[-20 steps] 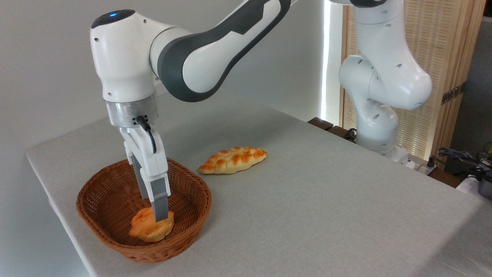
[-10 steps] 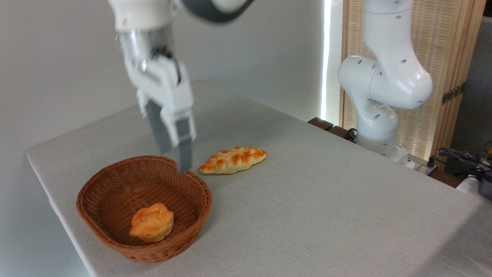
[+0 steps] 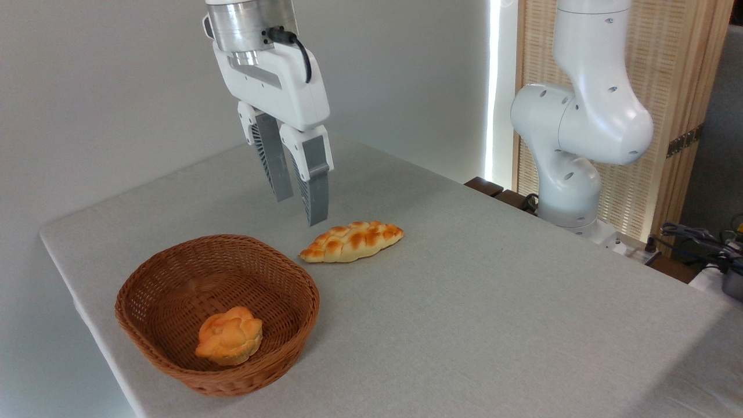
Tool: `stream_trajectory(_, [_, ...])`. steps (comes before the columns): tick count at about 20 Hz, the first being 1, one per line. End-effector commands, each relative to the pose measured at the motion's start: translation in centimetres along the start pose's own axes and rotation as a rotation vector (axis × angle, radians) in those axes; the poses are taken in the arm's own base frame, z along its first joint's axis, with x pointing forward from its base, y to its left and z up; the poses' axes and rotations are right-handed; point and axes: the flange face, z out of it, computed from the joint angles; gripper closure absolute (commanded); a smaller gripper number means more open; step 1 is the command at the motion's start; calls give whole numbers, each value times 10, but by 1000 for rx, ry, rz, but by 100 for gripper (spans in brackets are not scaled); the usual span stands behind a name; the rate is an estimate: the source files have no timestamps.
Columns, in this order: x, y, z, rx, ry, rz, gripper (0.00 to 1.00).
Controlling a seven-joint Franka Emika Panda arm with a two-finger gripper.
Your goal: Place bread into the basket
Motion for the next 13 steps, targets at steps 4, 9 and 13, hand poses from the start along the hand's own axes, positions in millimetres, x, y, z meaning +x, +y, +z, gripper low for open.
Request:
stream_trajectory(4, [-13,-11,0,-74,50,-42,0])
stream_trajectory(9, [-13,-11,1,-71,43,-42,0])
stream_trajectory(13, [-13,-11,0,-69,43,-43,0])
